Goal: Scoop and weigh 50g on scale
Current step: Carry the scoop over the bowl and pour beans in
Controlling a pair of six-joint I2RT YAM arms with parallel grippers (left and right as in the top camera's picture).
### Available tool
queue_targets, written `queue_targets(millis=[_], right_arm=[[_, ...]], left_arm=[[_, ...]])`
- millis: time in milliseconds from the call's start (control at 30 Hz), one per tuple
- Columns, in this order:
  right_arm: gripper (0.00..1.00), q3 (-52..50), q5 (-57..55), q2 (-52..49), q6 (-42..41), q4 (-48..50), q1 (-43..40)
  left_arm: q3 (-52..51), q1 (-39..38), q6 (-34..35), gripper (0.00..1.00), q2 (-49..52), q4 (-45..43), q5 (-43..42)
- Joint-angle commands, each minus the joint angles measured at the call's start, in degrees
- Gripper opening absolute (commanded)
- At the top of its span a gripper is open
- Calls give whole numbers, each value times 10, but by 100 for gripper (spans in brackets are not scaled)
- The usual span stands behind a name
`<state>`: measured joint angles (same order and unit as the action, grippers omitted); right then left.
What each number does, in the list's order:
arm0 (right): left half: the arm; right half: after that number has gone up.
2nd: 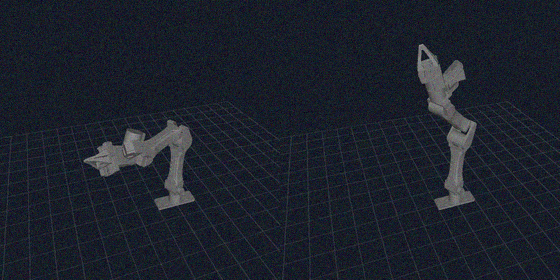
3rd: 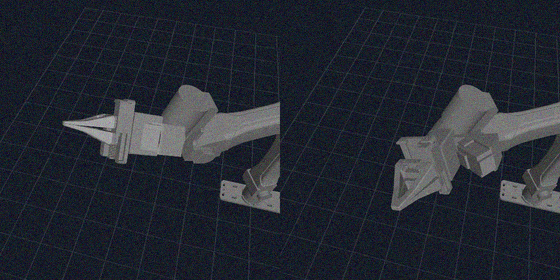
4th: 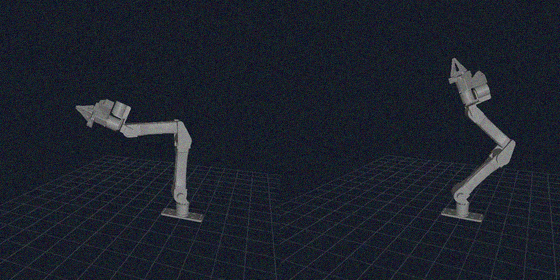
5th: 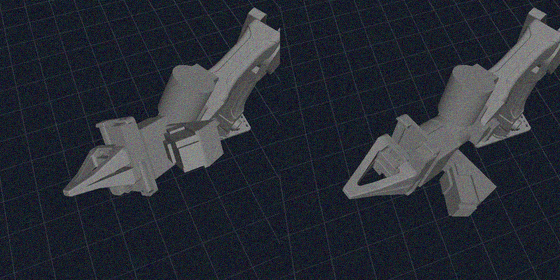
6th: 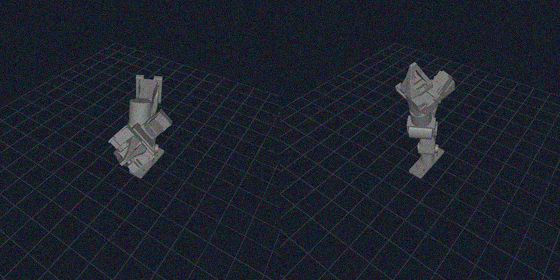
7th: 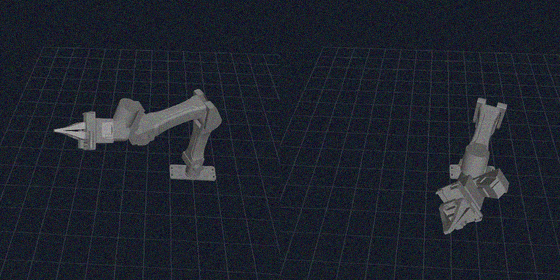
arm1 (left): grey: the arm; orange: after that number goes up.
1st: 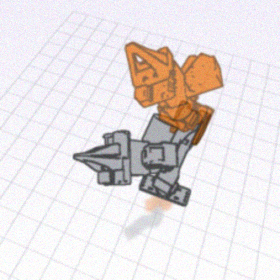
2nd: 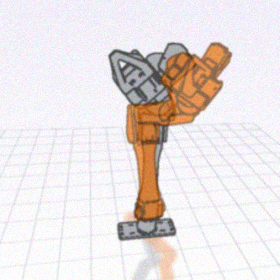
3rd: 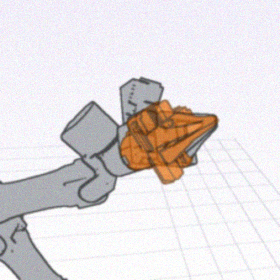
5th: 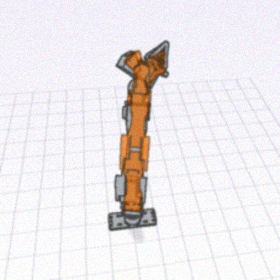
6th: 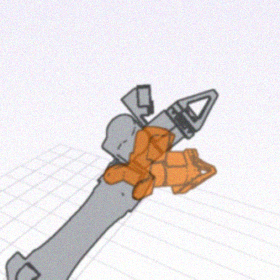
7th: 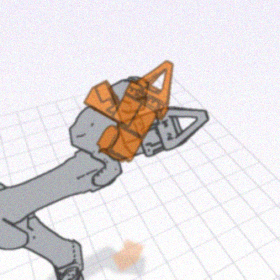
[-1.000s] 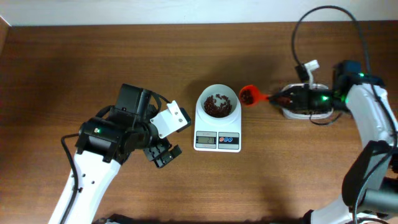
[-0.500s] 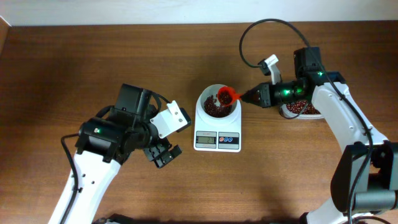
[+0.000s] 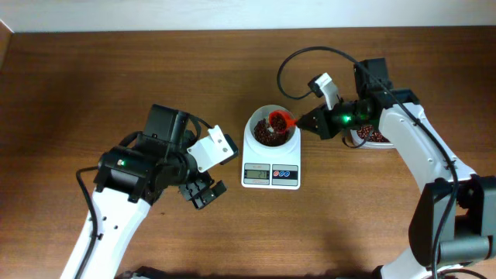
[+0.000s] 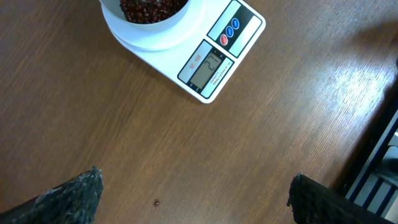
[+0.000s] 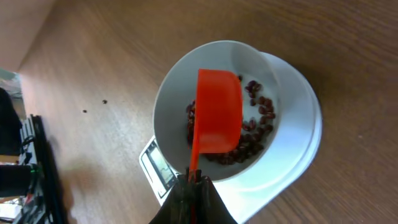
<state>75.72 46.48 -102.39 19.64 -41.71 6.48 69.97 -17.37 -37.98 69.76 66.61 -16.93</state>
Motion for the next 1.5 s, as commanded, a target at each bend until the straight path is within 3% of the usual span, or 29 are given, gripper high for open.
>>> queue_targets(millis=[0,33,100,133,167,233,267,333,367,433,467,533,600,633,700,733,800,833,900,967,1000,1067,1133,1167,1200,1233,1267,1333,1467], right_arm=[[4,1,18,-2,39,5,3],[4,1,-5,-2,2,16,3],[4,1,61,-2,73,12,3],[4,1,-15,-2,-4,26,3],[4,1,21,-2,39,16,3],[4,1,-26,-2,-7,27,3],[4,1,18,-2,42,15,3],[4,1,-23,-2,14,27,3],[4,1,30,-2,67,16,3],[4,1,-32,-2,19,30,3],[4,2,29,-2,79,12,3],[4,2,-26,-2,29,31,3],[4,4,6,5,74,20,12],[4,12,-50,5,47,20,21],[4,34,-81,8,96,-22,42],[4,40,-136,8,57,-13,51],[4,64,-122,12,110,-64,67],[4,69,-165,12,54,-50,70],[4,71,-127,19,104,-75,70],[4,72,-137,19,69,-55,70],[4,73,-124,21,99,-65,78],[4,73,-195,22,37,-46,83],[4,79,-159,28,99,-74,92],[4,79,-241,28,24,-54,92],[4,80,-183,35,60,-73,94],[4,80,-176,38,74,-63,97],[4,80,-229,38,30,-48,97],[4,80,-180,43,79,-56,101],[4,80,-228,45,37,-49,101]], left_arm=[[5,3,-9,99,-2,-1,0],[5,3,-9,99,-2,-1,0],[5,3,-9,99,-2,-1,0],[5,3,-9,99,-2,-1,0],[5,3,-9,99,-2,-1,1],[5,3,-9,99,-2,-1,0],[5,3,-9,99,-2,-1,1],[5,3,-9,99,-2,-1,0],[5,3,-9,99,-2,-1,0],[5,3,-9,99,-2,-1,0],[5,3,-9,99,-2,-1,0],[5,3,-9,99,-2,-1,0],[5,3,-9,99,-2,-1,0],[5,3,-9,99,-2,-1,0],[5,3,-9,99,-2,-1,0],[5,3,-9,99,-2,-1,1],[5,3,-9,99,-2,-1,1],[5,3,-9,99,-2,-1,0],[5,3,-9,99,-2,-1,0],[5,3,-9,99,-2,-1,0],[5,3,-9,99,-2,-1,0],[5,3,-9,99,-2,-1,0],[5,3,-9,99,-2,-1,0],[5,3,-9,99,-2,-1,0],[5,3,-9,99,-2,-1,0],[5,3,-9,99,-2,-1,0],[5,3,-9,99,-2,-1,0],[5,3,-9,99,-2,-1,0],[5,3,-9,99,-2,-1,0]])
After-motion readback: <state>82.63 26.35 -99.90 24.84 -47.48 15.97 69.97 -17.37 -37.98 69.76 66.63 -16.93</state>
